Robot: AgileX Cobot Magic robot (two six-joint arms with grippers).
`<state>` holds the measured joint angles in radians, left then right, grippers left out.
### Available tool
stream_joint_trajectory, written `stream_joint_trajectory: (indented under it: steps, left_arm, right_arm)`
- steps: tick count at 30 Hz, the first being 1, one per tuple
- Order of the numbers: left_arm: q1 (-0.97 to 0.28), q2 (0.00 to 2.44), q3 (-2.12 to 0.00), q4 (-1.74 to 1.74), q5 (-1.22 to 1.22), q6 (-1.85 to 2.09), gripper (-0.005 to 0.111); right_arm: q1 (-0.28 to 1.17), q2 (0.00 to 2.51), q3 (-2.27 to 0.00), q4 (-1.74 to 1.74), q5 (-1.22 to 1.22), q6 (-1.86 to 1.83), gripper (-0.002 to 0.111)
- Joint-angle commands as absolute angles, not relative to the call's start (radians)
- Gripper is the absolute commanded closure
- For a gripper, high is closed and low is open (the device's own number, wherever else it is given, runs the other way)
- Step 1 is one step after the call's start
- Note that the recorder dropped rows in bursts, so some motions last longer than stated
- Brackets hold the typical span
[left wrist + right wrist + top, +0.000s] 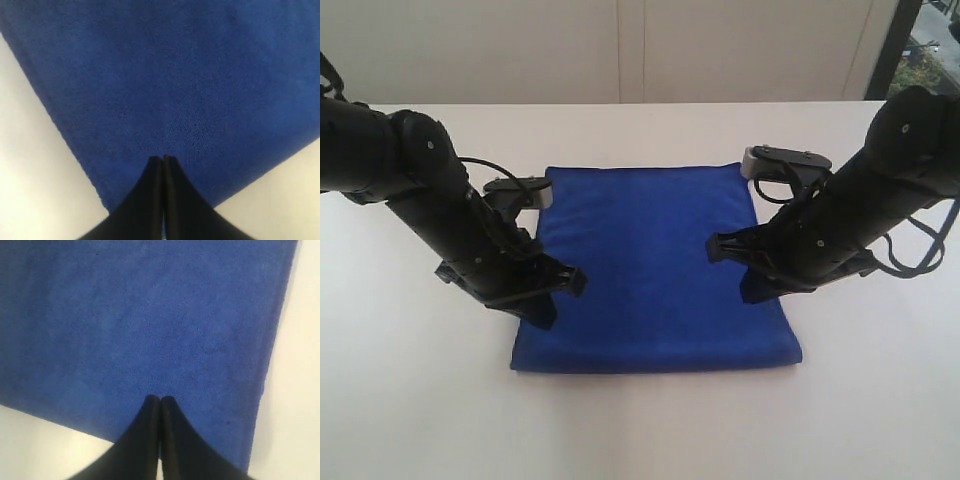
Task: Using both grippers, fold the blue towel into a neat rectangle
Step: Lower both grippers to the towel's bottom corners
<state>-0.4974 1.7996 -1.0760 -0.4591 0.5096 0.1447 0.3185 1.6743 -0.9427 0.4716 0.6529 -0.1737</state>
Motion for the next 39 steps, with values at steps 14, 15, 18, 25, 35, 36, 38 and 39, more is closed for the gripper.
stream_joint_trajectory:
  steps: [14,15,18,25,35,36,38,39]
  left_arm:
    - [-0.502,1.894,-1.067,-0.471,0.572,0.184,0.107]
    - [-0.502,1.894,-1.067,-0.471,0.572,0.184,0.107]
    - [-0.502,1.894,-1.067,-0.471,0.57,0.184,0.107]
    - [-0.502,1.894,-1.067,-0.471,0.57,0.184,0.107]
    - [-0.502,1.894,-1.067,-0.469,0.576,0.184,0.107]
    - [-0.502,1.894,-1.067,-0.469,0.576,0.184,0.107]
    - [-0.502,1.894,-1.067,-0.462,0.576,0.184,0.107]
    - [-0.502,1.894,-1.067,-0.462,0.576,0.184,0.107]
  right_arm:
    - [0.318,1.668,-0.935,0.477,0.635,-0.187,0.108]
    - [0.318,1.668,-0.935,0.477,0.635,-0.187,0.108]
    - [0.318,1.668,-0.933,0.478,0.636,-0.189,0.108]
    - [0.318,1.726,-0.918,0.502,0.622,-0.219,0.108]
    - [0.318,1.839,-0.918,0.502,0.642,-0.252,0.108]
    - [0.318,1.839,-0.918,0.448,0.642,-0.202,0.108]
    - [0.318,1.839,-0.918,0.345,0.642,-0.112,0.108]
    - [0.318,1.837,-0.918,0.303,0.647,-0.082,0.108]
